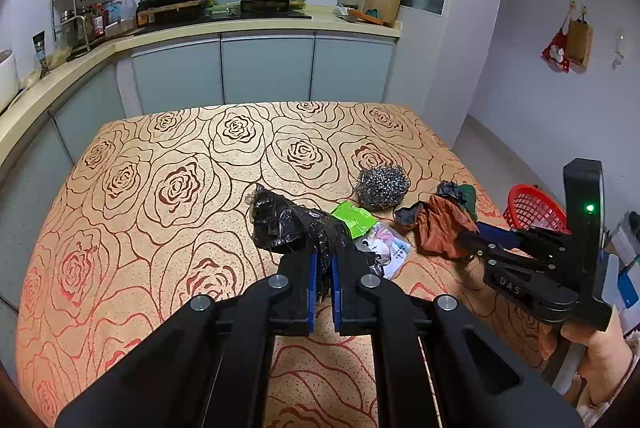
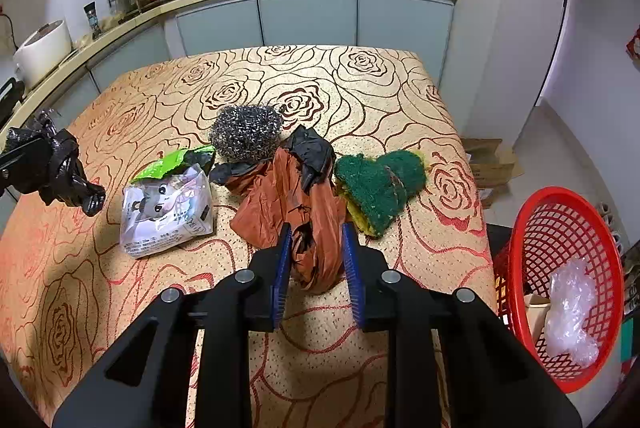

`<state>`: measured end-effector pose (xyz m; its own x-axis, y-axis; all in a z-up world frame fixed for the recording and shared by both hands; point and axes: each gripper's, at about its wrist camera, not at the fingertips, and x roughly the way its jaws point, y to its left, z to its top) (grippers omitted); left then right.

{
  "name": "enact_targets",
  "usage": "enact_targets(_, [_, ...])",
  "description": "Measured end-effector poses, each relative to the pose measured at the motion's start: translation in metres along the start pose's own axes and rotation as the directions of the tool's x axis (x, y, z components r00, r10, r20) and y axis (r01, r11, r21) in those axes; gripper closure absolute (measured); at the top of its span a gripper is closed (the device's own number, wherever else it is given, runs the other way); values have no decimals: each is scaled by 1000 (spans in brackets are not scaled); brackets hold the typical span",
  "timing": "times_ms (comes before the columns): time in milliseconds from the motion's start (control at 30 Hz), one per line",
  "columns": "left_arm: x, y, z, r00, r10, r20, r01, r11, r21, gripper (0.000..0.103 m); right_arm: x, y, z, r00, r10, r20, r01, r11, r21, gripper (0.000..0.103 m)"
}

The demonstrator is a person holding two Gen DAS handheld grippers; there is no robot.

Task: Collect trash
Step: 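Grasp the black plastic bag with the left gripper while the right gripper grasps the orange cloth, then lift the black bag and orange cloth and carry both over the red wastebasket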

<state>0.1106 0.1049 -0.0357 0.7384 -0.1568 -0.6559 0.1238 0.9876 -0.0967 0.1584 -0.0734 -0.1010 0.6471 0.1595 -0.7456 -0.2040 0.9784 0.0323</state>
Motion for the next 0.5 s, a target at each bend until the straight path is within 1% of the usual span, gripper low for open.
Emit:
enact_targets(333, [-7,7,5,1000,16,21,-16,1000,3,98,-44,1,2,996,19,91,-21,999,23,79])
enact_targets(500, [-9,-3,10,999,-1,33,0,1000,28,98,-66,-12,2,991,-2,130,-6,998,57,79])
